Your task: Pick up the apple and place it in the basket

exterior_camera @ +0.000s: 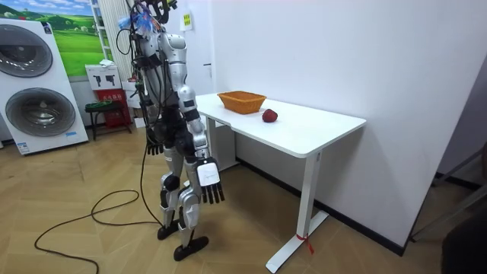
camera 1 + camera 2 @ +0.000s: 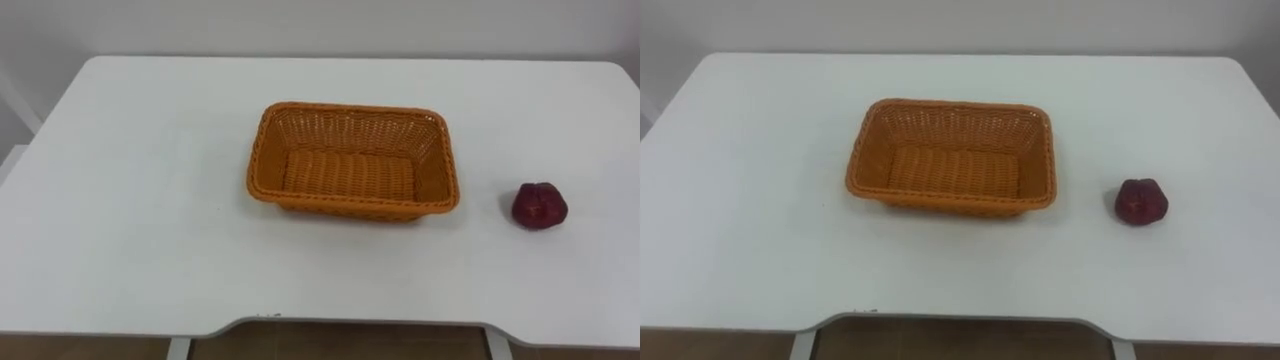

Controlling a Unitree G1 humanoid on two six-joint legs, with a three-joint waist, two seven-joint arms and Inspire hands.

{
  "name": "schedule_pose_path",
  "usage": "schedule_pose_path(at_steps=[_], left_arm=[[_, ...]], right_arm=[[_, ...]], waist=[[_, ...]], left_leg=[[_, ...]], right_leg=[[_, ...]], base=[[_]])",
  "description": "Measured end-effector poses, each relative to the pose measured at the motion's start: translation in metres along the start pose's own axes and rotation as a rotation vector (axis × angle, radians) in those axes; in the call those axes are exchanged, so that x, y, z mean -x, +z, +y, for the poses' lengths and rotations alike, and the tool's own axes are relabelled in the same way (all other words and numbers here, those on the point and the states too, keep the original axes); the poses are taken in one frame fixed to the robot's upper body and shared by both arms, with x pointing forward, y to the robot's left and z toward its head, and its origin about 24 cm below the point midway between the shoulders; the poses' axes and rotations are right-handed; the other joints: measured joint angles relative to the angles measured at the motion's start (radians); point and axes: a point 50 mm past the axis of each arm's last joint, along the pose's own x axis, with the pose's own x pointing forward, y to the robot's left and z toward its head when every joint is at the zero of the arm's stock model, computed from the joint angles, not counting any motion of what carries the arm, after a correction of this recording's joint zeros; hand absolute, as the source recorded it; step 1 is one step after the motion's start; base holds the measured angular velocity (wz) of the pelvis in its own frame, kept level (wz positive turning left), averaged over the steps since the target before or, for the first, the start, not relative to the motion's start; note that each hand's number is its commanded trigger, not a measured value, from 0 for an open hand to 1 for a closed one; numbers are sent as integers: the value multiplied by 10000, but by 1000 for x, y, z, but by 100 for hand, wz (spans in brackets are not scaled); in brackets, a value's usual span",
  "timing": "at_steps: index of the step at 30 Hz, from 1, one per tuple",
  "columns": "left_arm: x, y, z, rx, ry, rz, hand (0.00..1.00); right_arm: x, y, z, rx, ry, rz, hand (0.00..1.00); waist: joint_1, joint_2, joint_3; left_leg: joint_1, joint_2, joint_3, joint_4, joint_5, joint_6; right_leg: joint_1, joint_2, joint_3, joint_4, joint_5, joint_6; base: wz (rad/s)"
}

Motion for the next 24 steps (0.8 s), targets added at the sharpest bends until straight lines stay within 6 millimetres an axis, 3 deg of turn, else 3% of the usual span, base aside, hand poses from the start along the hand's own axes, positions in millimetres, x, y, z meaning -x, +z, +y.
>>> schedule_pose_path(at_steps=[2,6,9,13,15,19,21,22,24], left_arm=[[0,-1,4,365,112,-30,0],[0,0,17,1235,477,-225,0],[0,2,29,1454,803,-546,0],[1,6,34,1754,1099,-915,0],[1,9,35,1718,1226,-1037,0],[2,12,35,1442,1359,-1261,0],[2,8,33,1242,1335,-1166,0],[2,8,32,1175,1336,-1179,0],[2,8,30,984,1343,-1202,0]], right_arm=[[0,2,-4,-2141,-226,280,0],[1,31,-17,-7526,-740,314,0],[6,60,-31,-9357,-1246,-552,0],[23,103,-54,-10636,-2151,-2150,0],[42,137,-62,-11213,-2448,-3370,0],[75,173,-74,-11529,-3181,-5187,0],[104,195,-79,-11309,-4047,-6926,0],[111,199,-81,-11260,-4298,-7386,0],[145,213,-84,-10611,-5361,-9662,0]], waist=[[-104,9,-10],[-520,24,-32],[-729,58,-41],[-737,89,-56],[-759,42,-58],[-663,-66,-65],[-631,-77,-70],[-635,-84,-74],[-453,-99,-85]], left_leg=[[21,-15,-1,1,-1,0],[-10,-19,20,7,-3,5],[-76,-67,50,7,-3,5],[-105,-94,80,-27,4,15],[-248,-116,107,33,12,26],[-387,-122,137,101,15,30],[-405,-130,110,121,15,30],[-420,-130,96,126,15,30],[-496,-126,55,152,17,29]], right_leg=[[26,-6,-20,10,0,0],[-16,-11,19,21,0,3],[-144,1,85,121,-9,5],[-335,-9,183,327,-65,18],[-530,-29,213,476,-94,27],[-654,-25,323,502,-93,29],[-654,-33,268,487,-95,32],[-654,-33,263,477,-95,32],[-712,-33,219,484,-96,32]], base=[[2],[-2],[-5],[-9],[-3],[0],[2],[8],[4]])
